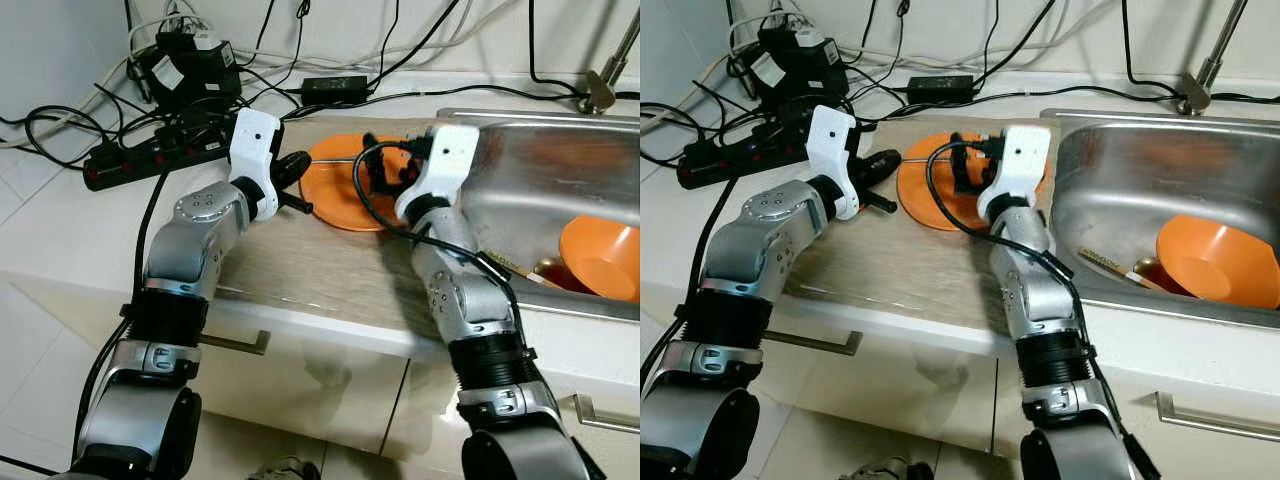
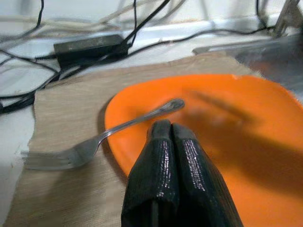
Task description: Kitchen organization
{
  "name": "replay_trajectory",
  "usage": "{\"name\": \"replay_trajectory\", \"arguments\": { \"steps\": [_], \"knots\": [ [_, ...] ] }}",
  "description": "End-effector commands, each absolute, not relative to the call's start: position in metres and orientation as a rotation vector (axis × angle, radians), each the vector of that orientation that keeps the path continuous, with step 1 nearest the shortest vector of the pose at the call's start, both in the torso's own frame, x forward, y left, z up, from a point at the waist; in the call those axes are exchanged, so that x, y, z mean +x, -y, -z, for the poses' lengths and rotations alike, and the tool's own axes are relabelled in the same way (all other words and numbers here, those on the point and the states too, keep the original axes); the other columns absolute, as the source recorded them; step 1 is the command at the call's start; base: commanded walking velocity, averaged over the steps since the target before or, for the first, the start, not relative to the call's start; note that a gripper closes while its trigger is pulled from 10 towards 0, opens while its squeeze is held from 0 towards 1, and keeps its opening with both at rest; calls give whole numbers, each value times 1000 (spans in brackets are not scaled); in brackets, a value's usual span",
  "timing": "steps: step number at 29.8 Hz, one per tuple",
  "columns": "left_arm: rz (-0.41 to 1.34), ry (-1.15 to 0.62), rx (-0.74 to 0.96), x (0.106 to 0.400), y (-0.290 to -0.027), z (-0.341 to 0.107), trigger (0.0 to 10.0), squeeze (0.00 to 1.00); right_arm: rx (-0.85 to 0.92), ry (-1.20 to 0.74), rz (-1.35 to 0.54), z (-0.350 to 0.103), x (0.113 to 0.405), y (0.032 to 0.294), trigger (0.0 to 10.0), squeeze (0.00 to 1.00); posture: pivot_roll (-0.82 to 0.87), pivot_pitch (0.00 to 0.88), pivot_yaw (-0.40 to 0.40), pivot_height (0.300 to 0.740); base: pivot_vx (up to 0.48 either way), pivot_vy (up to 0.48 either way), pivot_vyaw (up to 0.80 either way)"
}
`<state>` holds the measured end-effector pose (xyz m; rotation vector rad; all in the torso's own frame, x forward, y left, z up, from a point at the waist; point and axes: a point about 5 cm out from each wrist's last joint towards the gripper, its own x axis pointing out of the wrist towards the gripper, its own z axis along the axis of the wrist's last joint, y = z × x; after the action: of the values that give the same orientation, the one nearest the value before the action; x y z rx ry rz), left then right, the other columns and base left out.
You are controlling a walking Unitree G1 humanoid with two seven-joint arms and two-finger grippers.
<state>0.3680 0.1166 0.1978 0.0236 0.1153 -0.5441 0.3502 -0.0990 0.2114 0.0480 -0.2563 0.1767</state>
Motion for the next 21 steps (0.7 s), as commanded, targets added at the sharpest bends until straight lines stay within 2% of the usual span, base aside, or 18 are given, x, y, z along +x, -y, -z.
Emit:
{"name": "replay_trajectory", "arguments": {
  "steps": [1,3,6,10,14,21],
  "knots": [
    [532,-133,44,372,-118,-195,10000,0,14,327,-193,-227,349,95,10000,0,20,0,81,740,0,0,0],
    [530,-163,41,378,-117,-189,10000,0,3,338,-182,-229,349,101,10000,0,12,0,52,740,0,0,0],
    [501,-174,137,387,-118,-182,10000,0,-37,295,-149,-217,349,111,10000,0,1,0,35,740,0,0,0],
    [478,-153,100,391,-116,-187,10000,0,-135,261,-108,-200,347,118,10000,0,-17,0,24,740,0,0,0],
    [469,-124,-3,390,-109,-188,10000,0,-170,228,-51,-188,344,123,10000,0,-26,0,48,740,0,0,0],
    [484,-108,24,391,-106,-185,10000,0,-228,256,7,-189,341,126,10000,0,-44,0,103,740,0,0,0]
  ]
}}
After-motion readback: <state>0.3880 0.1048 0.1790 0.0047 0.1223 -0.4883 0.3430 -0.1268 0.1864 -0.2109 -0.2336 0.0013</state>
